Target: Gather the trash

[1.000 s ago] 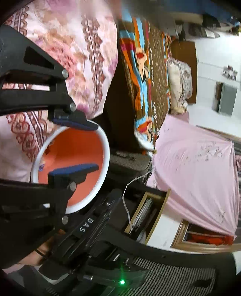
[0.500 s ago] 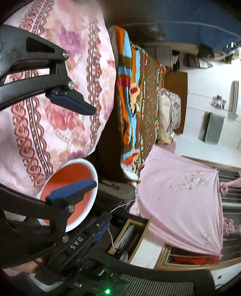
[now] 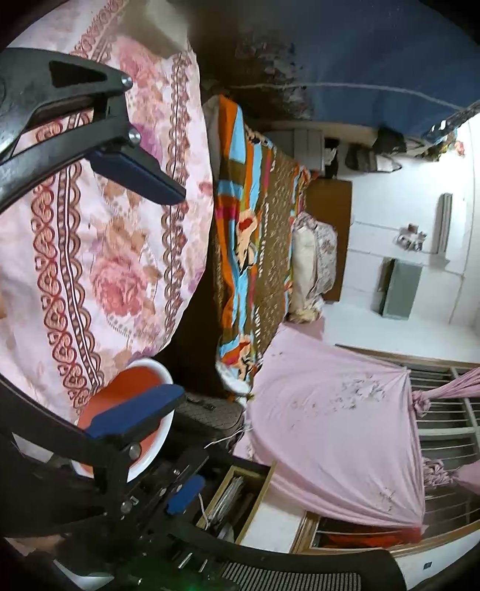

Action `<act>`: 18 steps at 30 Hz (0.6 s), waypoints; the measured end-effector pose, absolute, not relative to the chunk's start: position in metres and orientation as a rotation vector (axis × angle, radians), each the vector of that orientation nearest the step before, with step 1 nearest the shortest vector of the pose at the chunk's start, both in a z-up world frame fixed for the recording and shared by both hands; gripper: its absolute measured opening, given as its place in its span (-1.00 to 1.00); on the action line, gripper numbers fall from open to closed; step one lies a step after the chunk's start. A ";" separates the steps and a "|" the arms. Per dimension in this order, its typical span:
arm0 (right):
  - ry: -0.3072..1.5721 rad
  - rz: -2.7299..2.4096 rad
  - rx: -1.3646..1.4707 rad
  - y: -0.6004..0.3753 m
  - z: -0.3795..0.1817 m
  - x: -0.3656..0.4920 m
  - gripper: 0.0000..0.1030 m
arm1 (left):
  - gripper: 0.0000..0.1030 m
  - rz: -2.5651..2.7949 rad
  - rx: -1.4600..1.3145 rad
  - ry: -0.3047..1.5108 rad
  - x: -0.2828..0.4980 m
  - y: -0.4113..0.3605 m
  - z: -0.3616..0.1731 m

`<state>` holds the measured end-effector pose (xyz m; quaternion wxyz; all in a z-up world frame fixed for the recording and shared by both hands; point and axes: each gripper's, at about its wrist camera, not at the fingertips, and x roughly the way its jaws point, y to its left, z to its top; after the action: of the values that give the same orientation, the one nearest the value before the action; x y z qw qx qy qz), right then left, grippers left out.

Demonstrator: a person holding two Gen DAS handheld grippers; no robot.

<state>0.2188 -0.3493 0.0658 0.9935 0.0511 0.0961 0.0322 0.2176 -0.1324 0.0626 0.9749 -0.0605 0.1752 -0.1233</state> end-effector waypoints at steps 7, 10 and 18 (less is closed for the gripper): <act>0.162 0.093 0.096 -0.335 0.069 0.211 0.59 | 0.77 -0.176 -0.143 0.306 0.199 -0.106 0.063; 0.159 0.109 0.089 -0.327 0.069 0.207 0.64 | 0.77 -0.147 -0.144 0.297 0.191 -0.096 0.061; 0.147 0.160 0.069 -0.302 0.054 0.176 1.00 | 0.78 -0.080 -0.133 0.277 0.156 -0.070 0.043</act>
<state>0.1764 -0.3016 0.0543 0.9935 0.0342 0.0732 0.0797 0.1563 -0.0703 0.0433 0.9874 -0.0660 0.1381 -0.0398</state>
